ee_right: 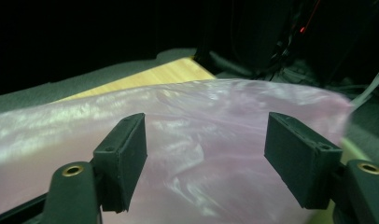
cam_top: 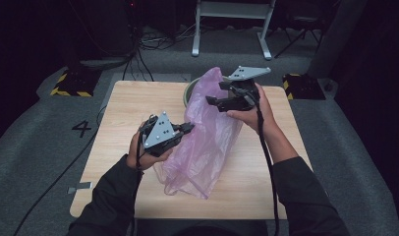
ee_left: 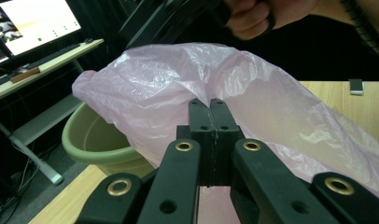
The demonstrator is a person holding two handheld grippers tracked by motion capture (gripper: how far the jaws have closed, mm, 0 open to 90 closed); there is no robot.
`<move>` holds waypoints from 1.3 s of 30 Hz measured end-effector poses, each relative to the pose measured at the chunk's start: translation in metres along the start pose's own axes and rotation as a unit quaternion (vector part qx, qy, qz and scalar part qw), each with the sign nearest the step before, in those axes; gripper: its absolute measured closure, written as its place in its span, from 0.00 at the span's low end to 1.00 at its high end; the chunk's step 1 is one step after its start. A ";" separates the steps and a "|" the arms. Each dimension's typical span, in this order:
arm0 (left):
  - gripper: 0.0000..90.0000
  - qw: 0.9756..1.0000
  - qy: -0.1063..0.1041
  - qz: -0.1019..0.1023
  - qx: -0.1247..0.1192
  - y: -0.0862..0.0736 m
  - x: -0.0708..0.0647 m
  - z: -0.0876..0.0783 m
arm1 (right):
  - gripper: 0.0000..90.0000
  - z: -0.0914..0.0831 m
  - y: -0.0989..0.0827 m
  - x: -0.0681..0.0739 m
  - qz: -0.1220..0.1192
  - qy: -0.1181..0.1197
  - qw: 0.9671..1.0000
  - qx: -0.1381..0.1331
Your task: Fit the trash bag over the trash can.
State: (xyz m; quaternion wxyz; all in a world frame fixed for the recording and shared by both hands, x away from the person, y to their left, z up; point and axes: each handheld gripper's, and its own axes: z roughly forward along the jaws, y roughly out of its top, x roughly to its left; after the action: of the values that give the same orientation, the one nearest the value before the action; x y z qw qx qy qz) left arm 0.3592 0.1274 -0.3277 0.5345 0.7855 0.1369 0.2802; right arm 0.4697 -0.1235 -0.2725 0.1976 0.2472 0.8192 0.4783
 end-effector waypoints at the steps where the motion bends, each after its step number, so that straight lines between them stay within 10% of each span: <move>1: 1.00 1.000 0.000 0.000 0.000 0.000 0.000 0.000 | 0.33 0.000 0.000 0.000 0.000 0.000 1.000 0.000; 7: 1.00 1.000 -0.003 -0.003 -0.004 -0.002 0.000 0.005 | 0.40 0.022 0.002 0.014 -0.013 0.031 0.998 0.053; 10: 1.00 1.000 -0.003 -0.006 -0.004 -0.002 0.000 0.005 | 0.54 0.026 0.000 0.014 -0.018 0.018 0.996 0.080; 13: 1.00 1.000 -0.001 -0.003 -0.002 -0.003 -0.001 0.006 | 0.87 0.026 -0.006 0.010 -0.035 0.020 0.994 0.107; 17: 1.00 1.000 -0.002 -0.004 0.001 -0.002 -0.001 0.011 | 1.00 0.023 -0.011 0.008 -0.044 0.035 0.991 0.121; 26: 1.00 1.000 0.006 -0.004 0.006 0.006 0.002 0.030 | 0.96 0.020 -0.019 -0.009 -0.021 0.045 0.983 0.174; 31: 1.00 1.000 0.005 -0.003 0.003 0.007 0.000 0.029 | 0.76 0.029 -0.020 -0.004 -0.039 0.048 0.979 0.192; 34: 1.00 1.000 0.002 0.004 0.005 0.005 -0.002 0.022 | 0.54 0.025 -0.017 -0.010 -0.028 0.030 0.986 0.163; 39: 1.00 1.000 0.002 -0.001 0.003 -0.001 -0.001 0.013 | 0.45 0.017 -0.007 -0.020 -0.006 0.036 0.992 0.124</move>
State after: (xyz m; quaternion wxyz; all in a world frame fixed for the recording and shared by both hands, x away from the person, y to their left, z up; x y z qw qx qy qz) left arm 0.3656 0.1175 -0.3322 0.5324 0.7864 0.1394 0.2806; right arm 0.4940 -0.1268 -0.2854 0.1387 0.2472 0.8805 0.3801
